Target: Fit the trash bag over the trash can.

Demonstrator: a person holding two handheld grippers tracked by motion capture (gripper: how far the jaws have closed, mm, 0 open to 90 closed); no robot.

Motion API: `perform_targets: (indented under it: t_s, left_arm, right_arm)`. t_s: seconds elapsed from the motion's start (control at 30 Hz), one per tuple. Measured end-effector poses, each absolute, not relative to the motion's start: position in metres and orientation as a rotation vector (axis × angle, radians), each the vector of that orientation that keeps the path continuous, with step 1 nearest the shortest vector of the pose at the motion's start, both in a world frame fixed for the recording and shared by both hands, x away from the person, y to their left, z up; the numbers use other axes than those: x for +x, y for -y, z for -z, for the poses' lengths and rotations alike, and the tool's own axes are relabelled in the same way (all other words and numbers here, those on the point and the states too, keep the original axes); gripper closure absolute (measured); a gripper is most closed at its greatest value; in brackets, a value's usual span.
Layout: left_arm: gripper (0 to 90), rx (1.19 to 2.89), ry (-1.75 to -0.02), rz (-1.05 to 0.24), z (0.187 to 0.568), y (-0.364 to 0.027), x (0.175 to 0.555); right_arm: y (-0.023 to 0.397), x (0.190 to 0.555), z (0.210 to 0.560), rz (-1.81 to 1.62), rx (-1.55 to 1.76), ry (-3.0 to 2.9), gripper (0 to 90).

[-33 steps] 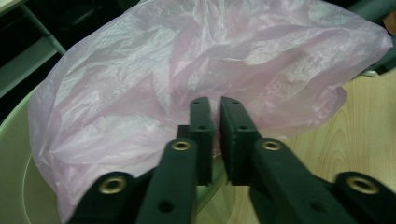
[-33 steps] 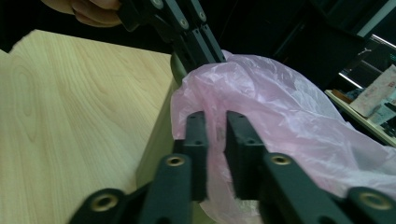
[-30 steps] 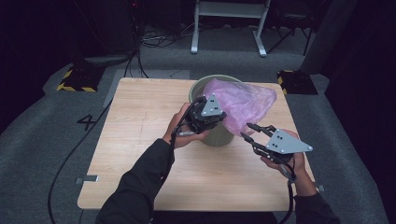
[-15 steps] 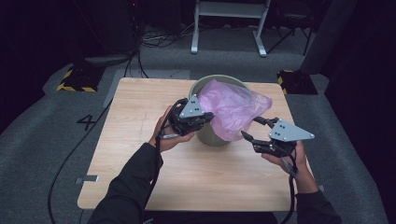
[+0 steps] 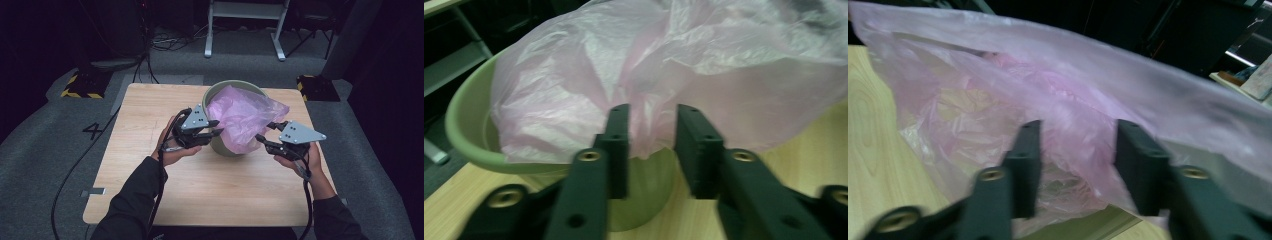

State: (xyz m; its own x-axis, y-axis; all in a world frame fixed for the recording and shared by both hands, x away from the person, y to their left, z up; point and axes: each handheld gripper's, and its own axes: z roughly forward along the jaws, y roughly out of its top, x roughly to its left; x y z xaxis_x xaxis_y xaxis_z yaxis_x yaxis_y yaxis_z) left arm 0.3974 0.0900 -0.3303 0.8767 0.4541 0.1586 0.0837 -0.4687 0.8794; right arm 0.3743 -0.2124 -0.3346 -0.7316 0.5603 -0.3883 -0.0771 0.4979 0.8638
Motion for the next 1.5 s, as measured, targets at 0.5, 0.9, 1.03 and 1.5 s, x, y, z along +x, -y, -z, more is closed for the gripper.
perform_targets:
  t_s: [0.5, 0.9, 1.03, 1.5]
  left_arm:
    - [15.3, 1.977, -0.333, -0.498, 0.309, -0.063, 0.356]
    - [72.8, 2.048, -0.409, -0.527, 0.312, -0.048, 0.384]
    - [81.6, 2.014, -0.478, -0.544, 0.313, -0.06, 0.392]
    - [87.5, 1.974, -0.565, -0.491, 0.326, -0.106, 0.402]
  right_arm:
    - [0.204, 0.374, 0.332, -1.177, 0.338, -2.092, 85.0]
    - [0.206, 0.37, 0.336, -1.178, 0.313, -2.106, 87.2]
    - [0.21, 0.369, 0.339, -1.184, 0.326, -2.107, 87.6]
    - [0.245, 0.371, 0.347, -1.217, 0.451, -2.075, 88.8]
